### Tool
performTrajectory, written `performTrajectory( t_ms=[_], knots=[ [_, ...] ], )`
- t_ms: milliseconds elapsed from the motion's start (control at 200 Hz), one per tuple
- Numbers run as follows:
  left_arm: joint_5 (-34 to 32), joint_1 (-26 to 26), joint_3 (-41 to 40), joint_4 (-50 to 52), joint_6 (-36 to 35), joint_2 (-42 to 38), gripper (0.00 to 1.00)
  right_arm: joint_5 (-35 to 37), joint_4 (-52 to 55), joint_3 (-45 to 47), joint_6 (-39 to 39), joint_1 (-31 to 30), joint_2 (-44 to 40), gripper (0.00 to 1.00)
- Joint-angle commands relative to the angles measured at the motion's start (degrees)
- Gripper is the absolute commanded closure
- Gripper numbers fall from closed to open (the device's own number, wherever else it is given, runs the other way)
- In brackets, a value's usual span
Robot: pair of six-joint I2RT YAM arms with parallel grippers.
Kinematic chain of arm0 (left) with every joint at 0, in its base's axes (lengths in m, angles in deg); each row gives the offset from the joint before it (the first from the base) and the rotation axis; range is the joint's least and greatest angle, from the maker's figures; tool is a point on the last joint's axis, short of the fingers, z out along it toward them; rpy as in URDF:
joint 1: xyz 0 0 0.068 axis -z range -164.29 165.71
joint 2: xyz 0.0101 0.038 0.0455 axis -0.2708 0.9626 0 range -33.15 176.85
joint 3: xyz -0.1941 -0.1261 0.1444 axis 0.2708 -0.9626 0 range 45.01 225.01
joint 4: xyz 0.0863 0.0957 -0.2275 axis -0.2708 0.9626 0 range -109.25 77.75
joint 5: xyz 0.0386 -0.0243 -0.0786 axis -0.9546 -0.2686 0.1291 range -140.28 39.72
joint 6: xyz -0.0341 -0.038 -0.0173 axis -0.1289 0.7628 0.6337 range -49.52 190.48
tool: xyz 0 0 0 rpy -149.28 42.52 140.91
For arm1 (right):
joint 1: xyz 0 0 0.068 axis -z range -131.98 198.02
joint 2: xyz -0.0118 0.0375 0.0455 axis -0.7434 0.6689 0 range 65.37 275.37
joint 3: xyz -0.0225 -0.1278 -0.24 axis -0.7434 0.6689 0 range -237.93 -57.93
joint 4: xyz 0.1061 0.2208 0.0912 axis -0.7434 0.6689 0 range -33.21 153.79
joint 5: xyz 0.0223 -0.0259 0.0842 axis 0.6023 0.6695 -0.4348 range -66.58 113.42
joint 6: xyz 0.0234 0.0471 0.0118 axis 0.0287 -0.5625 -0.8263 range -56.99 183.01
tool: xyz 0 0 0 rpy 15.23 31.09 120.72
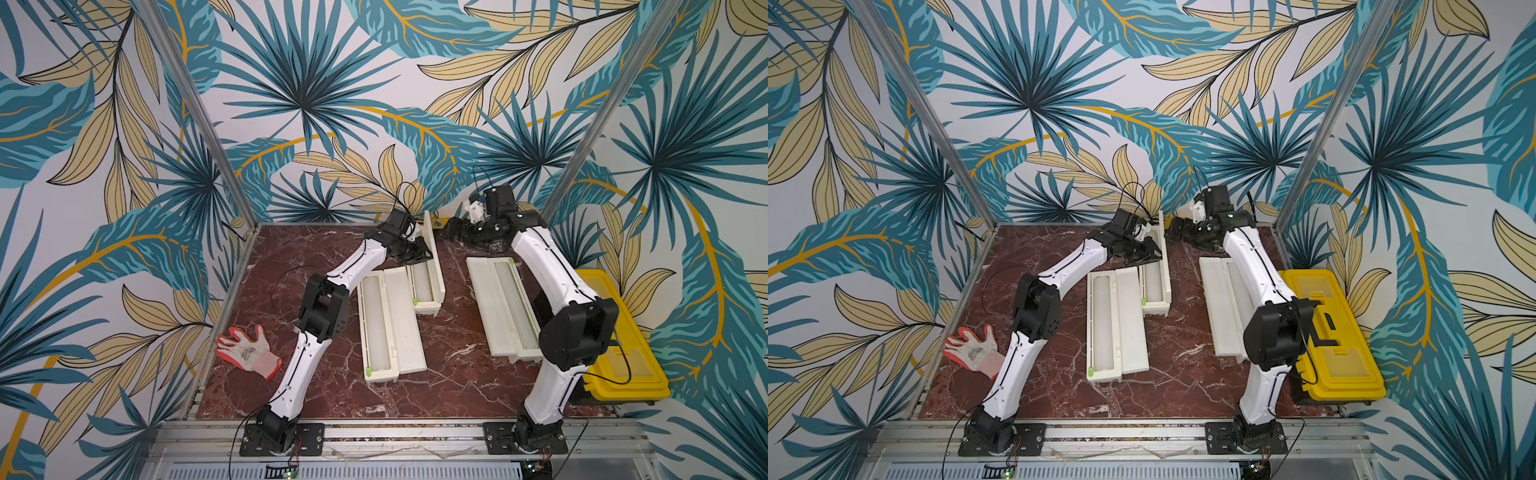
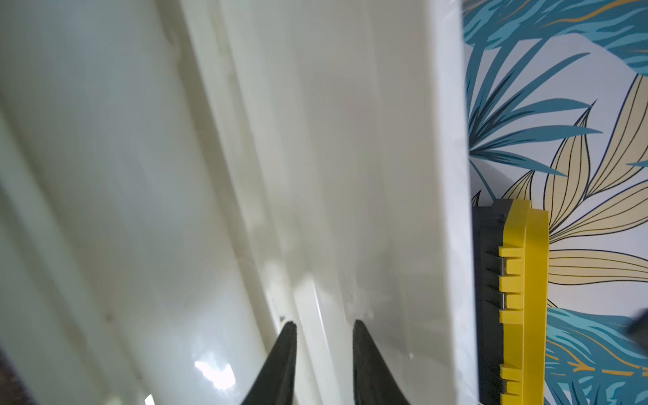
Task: Put plastic wrap rolls into dispensers
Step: Open the lid of the plastic wrap cutting box, then reset both arms
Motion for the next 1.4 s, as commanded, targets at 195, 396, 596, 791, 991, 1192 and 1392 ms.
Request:
performTrajectory(
  t_ms=[195, 396, 596, 791, 991, 1192, 1392],
  knots=[
    [-1.8, 3.7, 1.3, 0.1, -3.3, -1.9, 0.70, 9.8, 0.6, 7.1, 4.4, 3.2, -6.5, 0.01],
    [-10.5, 3.8, -5.3, -0.3, -13.0, -12.8, 0.65, 21.5, -7.2, 23.4, 8.1, 4.4, -14.9, 0.01],
    [-23.1, 3.5, -24.9, -9.7, -23.3, -32.0, 0.39, 29.2, -20.2, 42.8, 8.4, 4.6, -25.3, 0.01],
    [-38.0, -4.2, -52.5, -16.1, -27.1, -53.3, 0.01, 39.0, -40.4, 64.2, 8.9, 4.8, -35.3, 0.01],
    [-42.1, -21.3, -84.1, -29.9, -31.7, -68.8, 0.00, 40.4, -56.0, 77.4, 9.6, 5.0, -38.2, 0.01],
    [-47.3, -25.9, -103.6, -53.6, -37.4, -71.4, 0.00, 38.1, -80.0, 86.6, 16.0, 5.0, -32.5, 0.01],
    [-44.2, -26.7, -107.7, -75.6, -41.4, -62.2, 0.00, 32.9, -98.3, 90.4, 18.7, 5.0, -24.2, 0.01]
  ],
)
